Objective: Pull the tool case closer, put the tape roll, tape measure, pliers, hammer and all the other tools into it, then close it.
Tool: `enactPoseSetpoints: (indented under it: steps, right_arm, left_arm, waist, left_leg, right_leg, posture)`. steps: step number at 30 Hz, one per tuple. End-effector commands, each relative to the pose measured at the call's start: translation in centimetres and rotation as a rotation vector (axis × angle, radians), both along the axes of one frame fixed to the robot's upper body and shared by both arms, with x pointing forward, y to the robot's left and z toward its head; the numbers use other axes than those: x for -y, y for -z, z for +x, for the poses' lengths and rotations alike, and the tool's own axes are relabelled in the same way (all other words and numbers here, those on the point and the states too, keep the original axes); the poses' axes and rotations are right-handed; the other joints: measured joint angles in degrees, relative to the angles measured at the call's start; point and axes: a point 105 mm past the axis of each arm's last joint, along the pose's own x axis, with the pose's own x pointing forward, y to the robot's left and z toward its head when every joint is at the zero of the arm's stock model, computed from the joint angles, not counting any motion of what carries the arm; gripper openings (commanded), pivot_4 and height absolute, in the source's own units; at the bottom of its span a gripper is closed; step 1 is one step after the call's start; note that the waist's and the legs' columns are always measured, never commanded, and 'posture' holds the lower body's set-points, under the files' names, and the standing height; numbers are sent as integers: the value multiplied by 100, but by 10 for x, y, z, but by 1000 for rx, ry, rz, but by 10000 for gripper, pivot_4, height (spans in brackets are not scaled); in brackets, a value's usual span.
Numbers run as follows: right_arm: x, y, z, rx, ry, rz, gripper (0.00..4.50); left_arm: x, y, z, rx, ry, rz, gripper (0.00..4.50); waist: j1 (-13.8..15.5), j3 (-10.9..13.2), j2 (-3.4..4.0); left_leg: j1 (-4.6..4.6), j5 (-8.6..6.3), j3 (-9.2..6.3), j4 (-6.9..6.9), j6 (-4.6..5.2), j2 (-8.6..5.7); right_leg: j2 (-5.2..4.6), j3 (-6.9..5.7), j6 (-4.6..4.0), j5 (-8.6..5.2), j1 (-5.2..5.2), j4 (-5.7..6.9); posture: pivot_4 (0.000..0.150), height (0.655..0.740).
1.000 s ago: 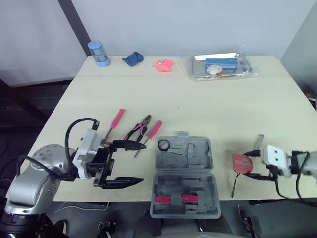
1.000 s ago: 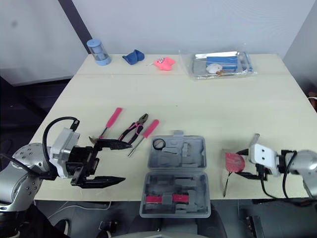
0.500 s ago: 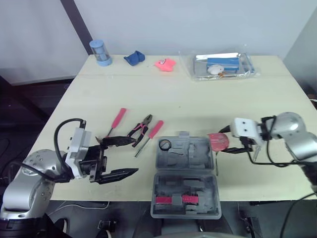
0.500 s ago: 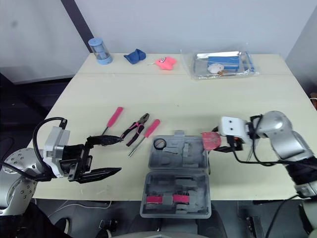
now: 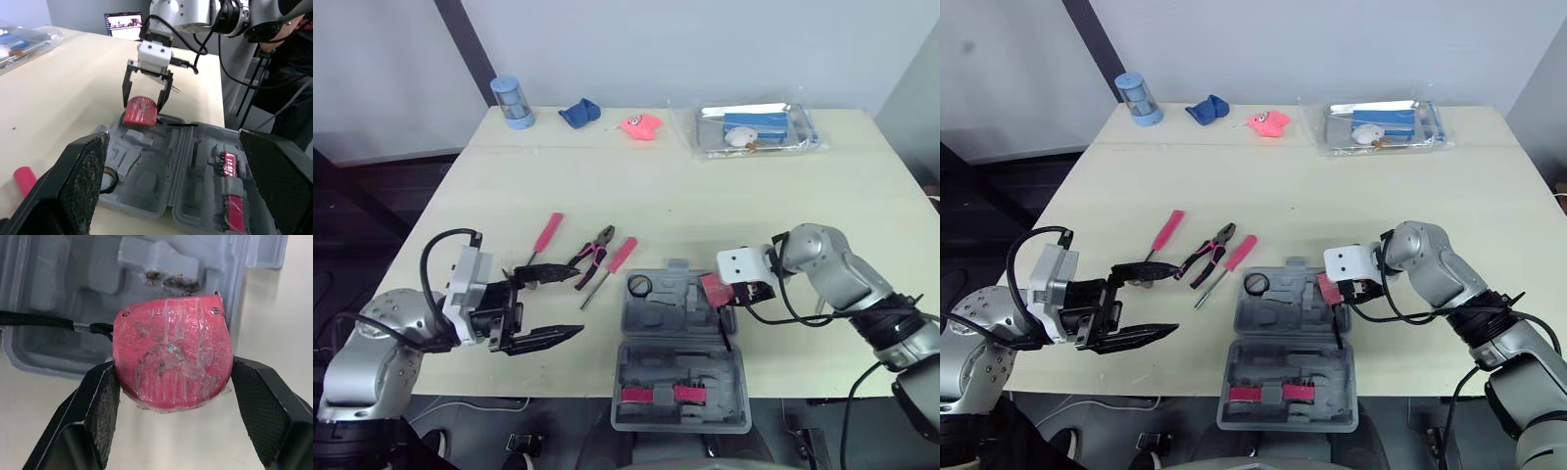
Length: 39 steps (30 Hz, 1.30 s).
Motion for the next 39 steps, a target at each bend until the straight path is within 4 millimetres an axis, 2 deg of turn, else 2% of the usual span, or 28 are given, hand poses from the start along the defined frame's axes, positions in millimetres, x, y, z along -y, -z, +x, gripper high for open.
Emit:
enactPoseSetpoints:
  steps: [1,13,14,17,24,27,31,36,37,39]
  right_arm:
    - [-9,-8,2,38,-5,4,29288]
    - [-12,1,1,12,53,-19,29288]
    - [-12,1,1,11,55,-19,34288]
    - [-12,-2,-2,-2,51,-11,43815]
    - [-13,-17,-6,13,57,42,43815]
    - [-5,-28,-7,14,82,75,43815]
    - [6,-36,-13,-55,125,205,43815]
    - [12,-36,-7,-66,152,446,43815]
    - [13,-32,-6,-72,151,473,38780]
    - [13,-26,-6,-85,152,541,32115]
  left_arm:
    - [0,-4,0,29,9,4,45000]
    - [4,-2,0,28,18,3,45000]
    - [4,-2,0,28,19,2,45000]
    - [4,-1,0,27,19,1,45000]
    - [4,-1,-1,23,19,-2,45000]
    - [3,-2,-1,21,20,-1,45000]
    - [3,-2,-1,20,25,0,45000]
    - [4,-3,-1,21,31,-1,45000]
    - [5,-3,0,21,33,-2,45000]
    - [5,-3,0,22,35,-2,45000]
  waist:
    - [-4,0,-1]
    - [0,0,0]
    - [0,0,0]
    - [3,0,0]
    - [3,0,0]
    - [6,0,0]
    - [18,0,-1]
    - [-9,0,-1]
    - [-9,0,-1]
    - [0,0,-1]
  left_leg:
    - [0,0,-1,0,0,0]
    - [-3,0,-1,0,0,0]
    - [-3,0,-1,0,0,0]
    - [-3,0,-1,0,0,0]
    - [-4,0,-1,-1,0,0]
    - [-5,0,-1,-1,0,0]
    - [-8,0,-3,-1,0,0]
    - [-4,0,0,-2,1,2]
    - [-3,0,2,-2,1,2]
    - [-4,0,2,-2,1,2]
  right_leg:
    - [0,0,0,0,0,0]
    - [1,0,0,0,-4,1]
    - [1,0,0,0,-4,1]
    - [1,0,0,0,-4,1]
    - [0,0,0,0,-5,1]
    - [0,0,0,0,-5,1]
    - [0,-1,0,0,-5,-2]
    - [1,0,0,0,-5,1]
    - [1,2,0,0,-5,1]
    - [1,2,0,0,-5,2]
  posture:
    - [1500,7400]
    - [1500,7400]
    - [1500,7400]
    - [1500,7400]
    - [1500,7400]
    - [1500,7400]
    - [1500,7400]
    - [1500,7400]
    - [1500,7400]
    - [1500,7400]
